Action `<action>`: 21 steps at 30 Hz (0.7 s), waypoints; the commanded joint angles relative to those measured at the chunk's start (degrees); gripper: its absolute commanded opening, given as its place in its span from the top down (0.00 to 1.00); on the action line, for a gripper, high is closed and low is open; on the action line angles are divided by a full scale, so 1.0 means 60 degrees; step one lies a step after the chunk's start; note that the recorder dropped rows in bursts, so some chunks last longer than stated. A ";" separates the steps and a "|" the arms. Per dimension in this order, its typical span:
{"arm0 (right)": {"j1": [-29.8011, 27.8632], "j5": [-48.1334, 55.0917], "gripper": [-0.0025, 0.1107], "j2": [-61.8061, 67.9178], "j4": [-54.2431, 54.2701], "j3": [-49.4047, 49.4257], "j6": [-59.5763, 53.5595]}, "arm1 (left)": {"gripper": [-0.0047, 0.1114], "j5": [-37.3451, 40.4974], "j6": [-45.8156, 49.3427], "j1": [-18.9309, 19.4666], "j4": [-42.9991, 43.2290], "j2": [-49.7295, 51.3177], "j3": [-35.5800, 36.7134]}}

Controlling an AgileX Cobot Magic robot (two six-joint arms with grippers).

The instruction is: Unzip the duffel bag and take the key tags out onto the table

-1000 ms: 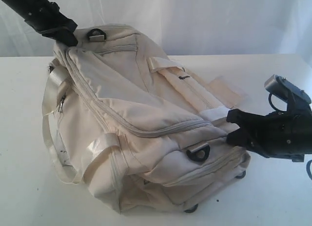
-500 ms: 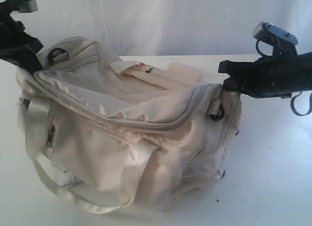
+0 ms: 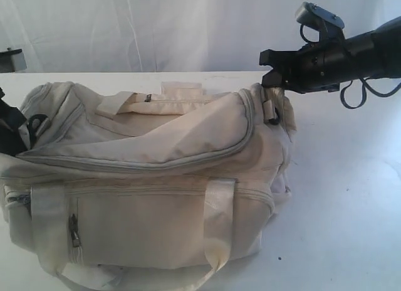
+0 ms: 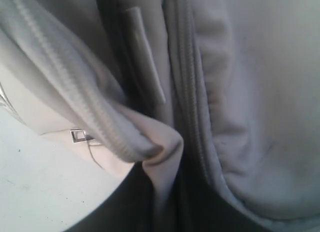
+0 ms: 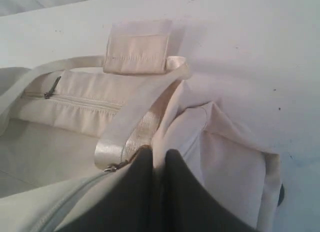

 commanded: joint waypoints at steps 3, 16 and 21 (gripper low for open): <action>-0.0004 0.0418 0.97 0.0004 0.0026 -0.0554 0.0009 | 0.96 0.0552 0.0024 0.0036 0.0079 -0.0163 0.0252; -0.0021 0.0945 0.46 -0.0942 -0.1228 -0.0672 0.0009 | 0.68 0.0133 0.0030 0.0036 0.0079 -0.0163 -0.0423; -0.0021 0.1495 0.46 -0.1976 -0.2055 -0.0672 0.0687 | 0.54 0.0368 -0.0226 0.0036 0.0079 -0.0163 -0.1962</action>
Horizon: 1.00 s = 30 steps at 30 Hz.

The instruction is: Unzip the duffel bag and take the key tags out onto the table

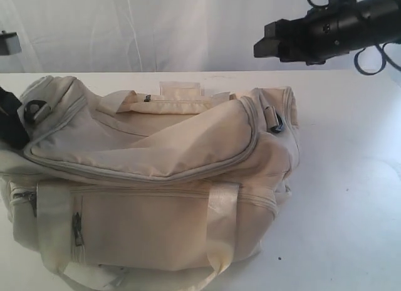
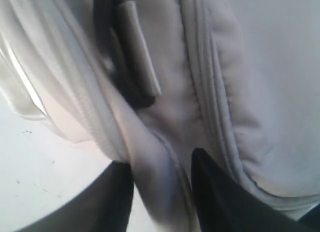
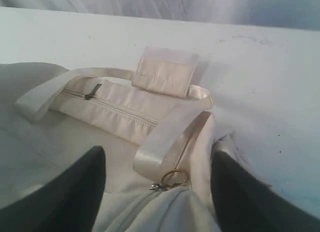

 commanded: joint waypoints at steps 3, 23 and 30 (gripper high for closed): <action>-0.0021 0.1349 0.46 -0.1213 -0.0713 -0.0068 0.0764 | 0.54 0.0279 -0.0384 0.0036 -0.0117 -0.0092 -0.1865; -0.0004 0.5279 0.98 -0.1984 -0.3375 0.0707 0.3214 | 0.42 -0.1122 0.2319 -0.2680 -0.6107 0.6099 -0.7101; -0.0004 0.4681 0.98 -0.2371 -0.3375 0.1521 0.3214 | 0.38 -0.1484 0.1613 -0.2838 -0.6846 0.8591 -0.9677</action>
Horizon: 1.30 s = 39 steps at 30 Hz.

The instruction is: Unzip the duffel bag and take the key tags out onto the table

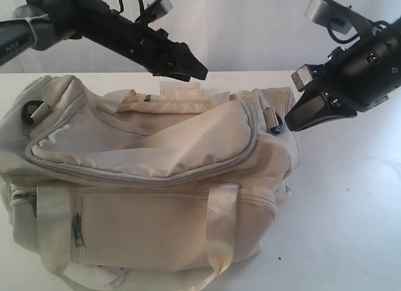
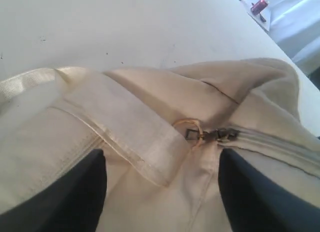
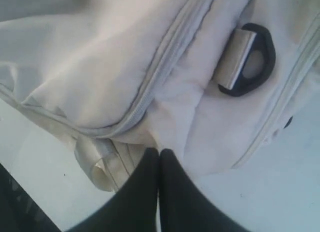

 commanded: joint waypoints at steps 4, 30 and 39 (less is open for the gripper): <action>-0.0004 -0.0180 0.98 -0.0156 0.0014 0.0209 0.0011 | 0.38 0.0004 -0.0277 -0.0270 -0.0664 0.1376 -0.1378; -0.0004 -0.0299 0.98 -0.0156 0.0031 0.0205 -0.0023 | 0.83 0.0151 -0.0213 -0.0824 -0.0492 0.1898 -0.1568; -0.0004 -0.1645 0.98 -0.0156 0.0049 0.0187 -0.0029 | 0.96 0.1519 -0.0215 -0.0505 -0.0662 0.1881 -0.3675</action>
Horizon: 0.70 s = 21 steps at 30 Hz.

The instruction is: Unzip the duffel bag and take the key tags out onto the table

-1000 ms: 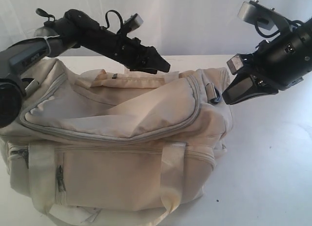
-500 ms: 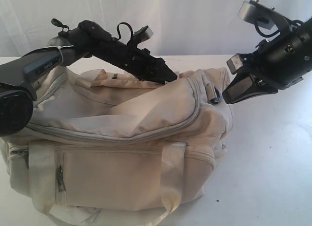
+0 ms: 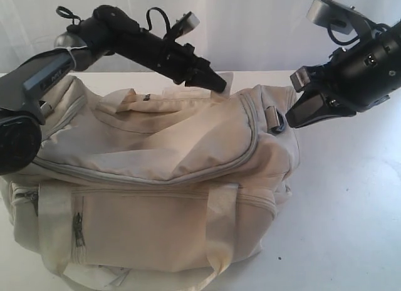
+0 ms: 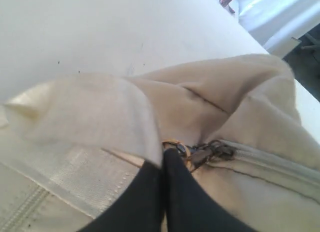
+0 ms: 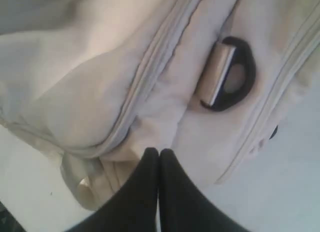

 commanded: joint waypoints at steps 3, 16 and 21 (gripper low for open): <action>-0.0004 -0.2156 0.98 -0.0112 0.0239 -0.0019 -0.0138 | 0.96 0.1191 -0.0043 0.0243 -0.0192 -0.0056 -0.1408; -0.0004 -0.3563 0.98 0.1208 0.1251 -0.2509 -0.1229 | 0.96 0.1624 -0.0075 0.0563 -0.0471 -0.0056 -0.2856; -0.0100 -0.3026 0.98 0.2806 0.0684 -0.4267 -0.0275 | 0.96 0.1624 -0.0075 0.0563 -0.0471 -0.0038 -0.2856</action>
